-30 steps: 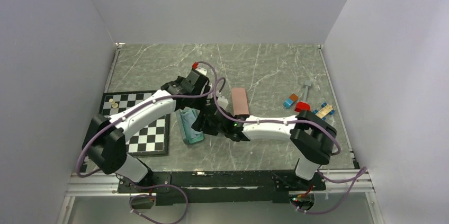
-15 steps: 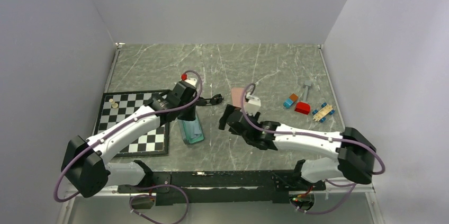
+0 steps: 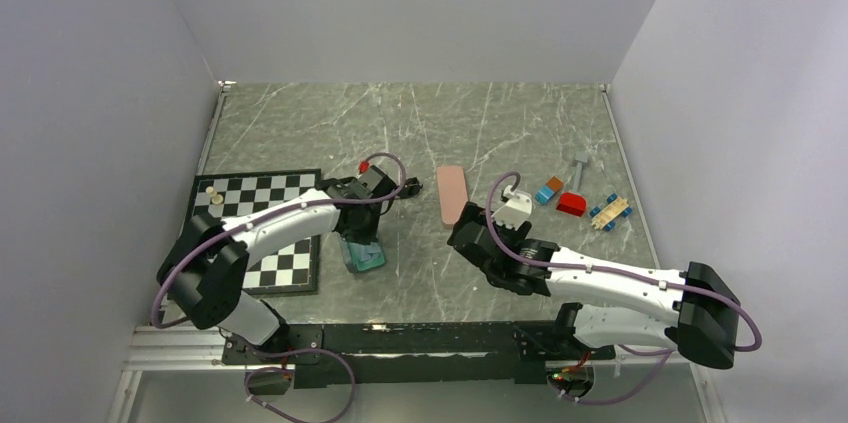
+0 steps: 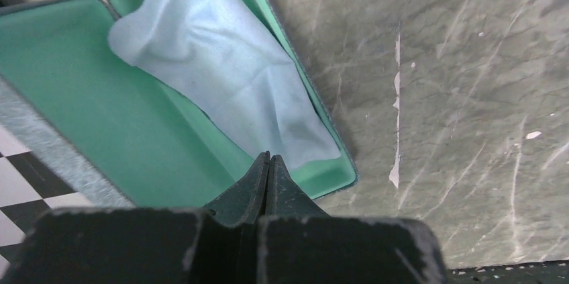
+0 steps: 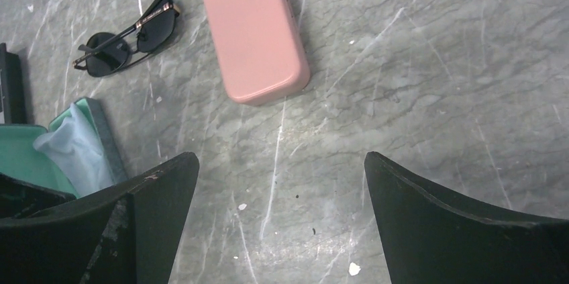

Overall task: Organize the sunglasses
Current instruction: Adjust the opened sunglasses case at the center of the board, then pick up the sunglasses from the center of the board.

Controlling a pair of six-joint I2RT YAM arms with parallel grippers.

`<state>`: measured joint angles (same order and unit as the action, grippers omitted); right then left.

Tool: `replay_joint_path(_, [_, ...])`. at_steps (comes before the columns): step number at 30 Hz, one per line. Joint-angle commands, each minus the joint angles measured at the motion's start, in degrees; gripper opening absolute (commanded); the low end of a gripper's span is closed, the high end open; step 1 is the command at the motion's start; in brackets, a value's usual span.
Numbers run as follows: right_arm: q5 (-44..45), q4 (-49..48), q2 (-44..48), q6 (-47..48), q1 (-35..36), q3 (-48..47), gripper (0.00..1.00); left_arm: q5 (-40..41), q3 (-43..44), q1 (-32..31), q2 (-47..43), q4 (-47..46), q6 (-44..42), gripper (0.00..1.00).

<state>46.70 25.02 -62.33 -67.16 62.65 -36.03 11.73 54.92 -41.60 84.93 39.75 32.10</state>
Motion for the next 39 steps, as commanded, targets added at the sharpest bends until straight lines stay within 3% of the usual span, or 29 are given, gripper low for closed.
replay_joint_path(1, [3.84,3.13,1.62,-2.08,-0.24,0.49,1.00,0.02,1.78,-1.79,2.28,-0.93,1.94,0.00])
replay_joint_path(13, [4.38,5.63,2.45,-4.15,-0.32,1.07,1.00,-1.59,2.48,-2.70,7.63,-2.42,2.35,0.00])
replay_joint_path(19, [4.92,5.79,5.19,-5.17,-0.42,2.58,1.00,-6.75,1.08,-2.70,8.22,-7.39,2.09,0.00])
replay_joint_path(25, [5.29,3.34,8.26,-0.98,-0.47,3.26,1.00,-3.45,2.65,-2.70,6.72,-2.85,2.53,0.07])
replay_joint_path(28, [4.18,-7.03,10.57,14.84,-0.50,3.94,1.00,-3.81,3.18,-2.70,1.52,-1.67,1.87,0.25])
replay_joint_path(31, [-2.38,-23.04,12.17,36.60,-1.25,5.06,1.00,-5.87,3.91,-2.76,-6.51,-2.82,0.10,0.63])
replay_joint_path(34, [-22.64,-33.96,10.39,54.49,-5.87,4.18,1.00,-6.46,5.25,-2.70,-12.51,-3.08,-1.95,0.97])
replay_joint_path(39, [-58.98,-34.60,-2.68,72.82,-21.77,-5.22,1.00,0.86,3.01,1.01,-20.29,-1.61,0.48,0.99])
